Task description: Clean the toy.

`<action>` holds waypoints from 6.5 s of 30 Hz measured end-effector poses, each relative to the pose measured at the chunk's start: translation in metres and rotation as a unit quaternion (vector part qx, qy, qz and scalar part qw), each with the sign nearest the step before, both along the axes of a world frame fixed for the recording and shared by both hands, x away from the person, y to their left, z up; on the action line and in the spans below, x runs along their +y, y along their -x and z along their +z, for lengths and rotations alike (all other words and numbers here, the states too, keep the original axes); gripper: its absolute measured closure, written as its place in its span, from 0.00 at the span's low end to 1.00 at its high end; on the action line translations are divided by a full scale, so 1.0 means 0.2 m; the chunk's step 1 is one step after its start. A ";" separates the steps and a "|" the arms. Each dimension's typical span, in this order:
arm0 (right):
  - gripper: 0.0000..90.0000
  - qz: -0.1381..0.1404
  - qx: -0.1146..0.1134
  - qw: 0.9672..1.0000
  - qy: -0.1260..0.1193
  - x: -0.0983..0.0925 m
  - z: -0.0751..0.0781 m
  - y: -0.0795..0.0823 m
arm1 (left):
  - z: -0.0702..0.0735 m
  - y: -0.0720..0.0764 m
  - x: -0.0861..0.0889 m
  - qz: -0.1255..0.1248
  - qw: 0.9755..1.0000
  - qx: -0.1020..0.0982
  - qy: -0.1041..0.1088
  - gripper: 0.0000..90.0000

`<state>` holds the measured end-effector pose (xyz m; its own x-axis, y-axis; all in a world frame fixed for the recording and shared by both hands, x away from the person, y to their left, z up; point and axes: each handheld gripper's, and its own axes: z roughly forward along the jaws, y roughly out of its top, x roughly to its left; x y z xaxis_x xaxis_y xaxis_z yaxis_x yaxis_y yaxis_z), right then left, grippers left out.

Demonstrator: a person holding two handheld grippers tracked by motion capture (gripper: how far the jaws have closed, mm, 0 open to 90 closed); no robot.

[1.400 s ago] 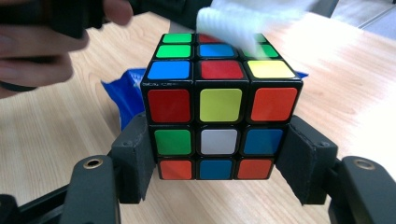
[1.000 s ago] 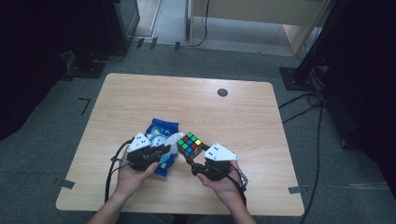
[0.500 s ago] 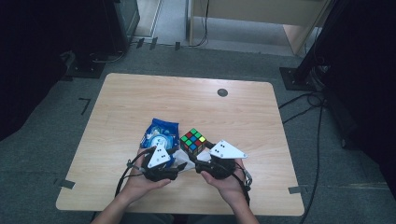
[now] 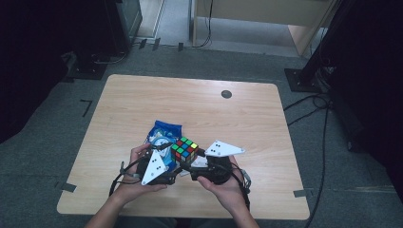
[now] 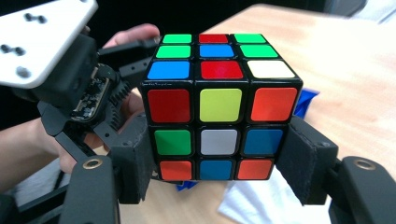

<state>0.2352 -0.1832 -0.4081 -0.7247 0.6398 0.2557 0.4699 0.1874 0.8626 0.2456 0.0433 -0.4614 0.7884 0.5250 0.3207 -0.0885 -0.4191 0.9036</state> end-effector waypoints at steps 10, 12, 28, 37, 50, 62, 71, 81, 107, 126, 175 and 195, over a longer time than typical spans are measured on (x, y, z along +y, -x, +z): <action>0.39 0.026 0.119 0.992 0.023 0.04 0.02 -0.10 | -0.02 0.03 -0.02 -0.016 0.997 -0.065 -0.035 0.17; 0.39 0.032 0.147 0.988 0.036 0.05 0.01 -0.12 | -0.02 0.04 -0.03 -0.021 0.996 -0.071 -0.047 0.17; 0.39 0.007 0.127 0.989 -0.072 -0.07 -0.03 -0.16 | -0.06 -0.01 0.01 0.017 0.999 -0.020 -0.047 0.38; 0.46 -0.098 0.066 0.993 0.006 -0.10 -0.23 -0.16 | -0.04 -0.12 0.17 0.064 0.995 0.072 0.037 0.38; 0.61 -0.132 0.025 0.977 0.164 0.04 -0.47 -0.15 | -0.01 -0.14 0.21 0.051 0.987 0.125 0.086 0.38; 0.99 -0.140 0.056 0.978 0.147 -0.07 -0.50 -0.18 | -0.02 -0.13 0.19 0.018 0.987 0.139 0.085 0.38; 1.00 -0.124 -0.032 0.991 -0.033 -0.14 -0.21 -0.09 | -0.06 -0.08 0.10 -0.019 0.988 0.143 0.055 0.38; 1.00 -0.052 -0.002 0.993 -0.104 -0.06 -0.18 -0.08 | -0.10 -0.03 0.00 -0.053 0.989 0.138 0.023 0.38; 1.00 -0.013 0.006 0.990 -0.143 -0.01 -0.13 -0.03 | -0.07 -0.06 0.05 -0.019 0.989 0.137 0.042 0.38; 0.99 -0.146 0.036 0.986 -0.075 -0.25 -0.30 -0.15 | -0.03 -0.08 0.14 -0.009 0.988 0.131 0.083 0.38; 0.38 -0.131 0.118 0.974 -0.145 0.02 -0.15 -0.06 | -0.07 -0.03 0.02 -0.030 0.989 0.135 0.060 0.35; 0.38 -0.078 0.151 0.980 -0.105 -0.02 -0.10 -0.09 | -0.06 0.00 0.00 -0.009 0.998 0.067 0.017 0.24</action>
<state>0.2533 -0.1869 -0.4279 -0.4935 0.6467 0.5816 0.7181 -0.0743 0.6919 0.2448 0.0427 -0.4732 0.8329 0.5184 0.1936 0.0269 -0.3875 0.9215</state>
